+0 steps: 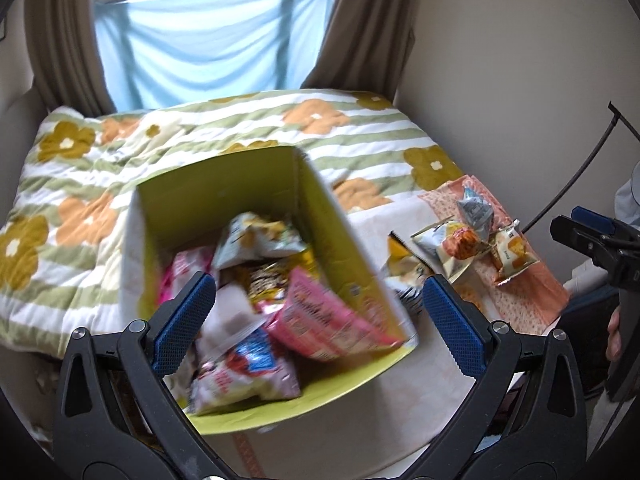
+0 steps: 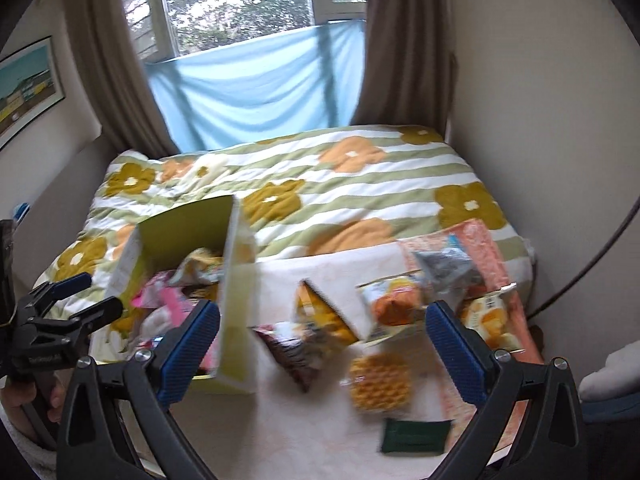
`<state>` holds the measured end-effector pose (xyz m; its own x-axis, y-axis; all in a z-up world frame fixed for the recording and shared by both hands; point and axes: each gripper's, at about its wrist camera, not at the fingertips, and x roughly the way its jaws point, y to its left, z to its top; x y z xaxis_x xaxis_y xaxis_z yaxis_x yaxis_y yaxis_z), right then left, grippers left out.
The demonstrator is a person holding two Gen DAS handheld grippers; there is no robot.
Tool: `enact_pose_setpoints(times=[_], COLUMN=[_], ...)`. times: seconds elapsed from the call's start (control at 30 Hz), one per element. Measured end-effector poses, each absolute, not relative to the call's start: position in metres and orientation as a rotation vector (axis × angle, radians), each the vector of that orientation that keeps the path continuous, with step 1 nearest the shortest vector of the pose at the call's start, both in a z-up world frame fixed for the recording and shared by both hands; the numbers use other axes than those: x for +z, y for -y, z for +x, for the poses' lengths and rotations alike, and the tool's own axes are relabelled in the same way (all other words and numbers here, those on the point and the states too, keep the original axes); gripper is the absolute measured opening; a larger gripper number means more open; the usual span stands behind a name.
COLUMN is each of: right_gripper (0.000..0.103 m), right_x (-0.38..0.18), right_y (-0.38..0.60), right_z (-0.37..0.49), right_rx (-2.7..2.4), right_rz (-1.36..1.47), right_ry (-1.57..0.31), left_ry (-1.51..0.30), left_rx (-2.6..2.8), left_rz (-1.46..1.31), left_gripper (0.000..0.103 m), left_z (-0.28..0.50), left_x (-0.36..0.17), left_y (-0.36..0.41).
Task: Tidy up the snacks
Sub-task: 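Move both tools back over the remaining snacks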
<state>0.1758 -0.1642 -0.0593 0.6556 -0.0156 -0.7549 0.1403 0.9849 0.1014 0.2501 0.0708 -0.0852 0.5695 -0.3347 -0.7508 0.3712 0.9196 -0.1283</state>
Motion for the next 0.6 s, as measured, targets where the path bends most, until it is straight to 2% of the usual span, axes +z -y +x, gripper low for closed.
enact_pose_setpoints(times=[0.33, 0.6], right_gripper=[0.102, 0.102], right_x=[-0.083, -0.126], right_y=[0.282, 0.346], right_z=[0.203, 0.244], right_rx=[-0.111, -0.023], right_rz=[0.202, 0.137], right_ry=[-0.950, -1.042], left_ry=[-0.925, -1.031], left_rx=[-0.437, -0.445], left_rz=[0.059, 0.077], left_gripper=[0.103, 0.103], left_z=[0.275, 0.306], left_x=[-0.099, -0.138], left_y=[0.050, 0.150])
